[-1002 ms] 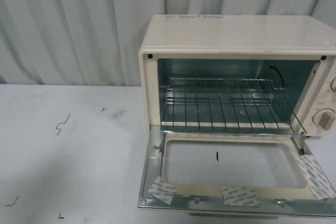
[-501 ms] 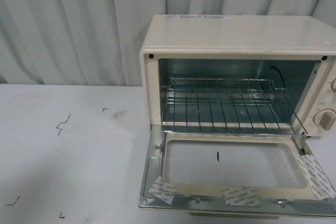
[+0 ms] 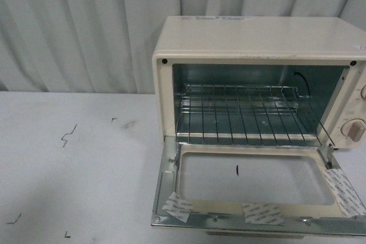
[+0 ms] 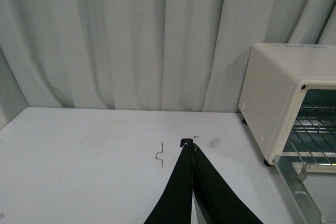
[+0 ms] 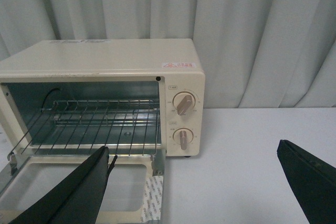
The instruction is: Open oven
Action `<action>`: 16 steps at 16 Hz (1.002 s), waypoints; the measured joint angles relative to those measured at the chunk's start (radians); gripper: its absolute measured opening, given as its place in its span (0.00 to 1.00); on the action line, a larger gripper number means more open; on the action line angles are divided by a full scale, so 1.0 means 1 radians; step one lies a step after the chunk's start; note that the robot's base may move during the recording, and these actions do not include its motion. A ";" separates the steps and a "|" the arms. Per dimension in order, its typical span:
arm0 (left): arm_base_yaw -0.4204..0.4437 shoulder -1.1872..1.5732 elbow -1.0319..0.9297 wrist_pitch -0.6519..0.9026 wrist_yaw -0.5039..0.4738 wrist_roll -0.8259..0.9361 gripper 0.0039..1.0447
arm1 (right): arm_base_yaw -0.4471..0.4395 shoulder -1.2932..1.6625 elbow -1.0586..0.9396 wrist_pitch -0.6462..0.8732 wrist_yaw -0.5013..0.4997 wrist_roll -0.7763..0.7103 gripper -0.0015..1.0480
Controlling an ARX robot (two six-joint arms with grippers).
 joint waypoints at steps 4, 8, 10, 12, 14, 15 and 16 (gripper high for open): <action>0.000 -0.187 0.001 -0.214 0.000 0.000 0.01 | 0.000 0.000 0.000 0.000 0.001 0.000 0.94; 0.001 -0.198 0.000 -0.207 0.000 0.000 0.12 | 0.000 0.000 0.000 0.000 0.000 0.000 0.94; 0.001 -0.198 0.000 -0.207 0.000 0.000 0.35 | 0.000 0.000 0.000 0.000 0.000 0.000 0.94; 0.001 -0.198 0.000 -0.207 0.000 0.000 0.54 | 0.000 0.000 0.000 0.000 0.000 0.000 0.94; 0.001 -0.198 0.000 -0.207 0.000 0.000 0.72 | 0.000 0.000 0.000 0.000 0.000 0.000 0.94; 0.001 -0.198 0.000 -0.207 0.000 0.000 0.80 | 0.000 0.000 0.000 0.000 0.000 0.000 0.94; 0.001 -0.198 0.000 -0.207 0.000 0.000 0.89 | 0.000 0.000 0.000 0.000 0.000 0.000 0.94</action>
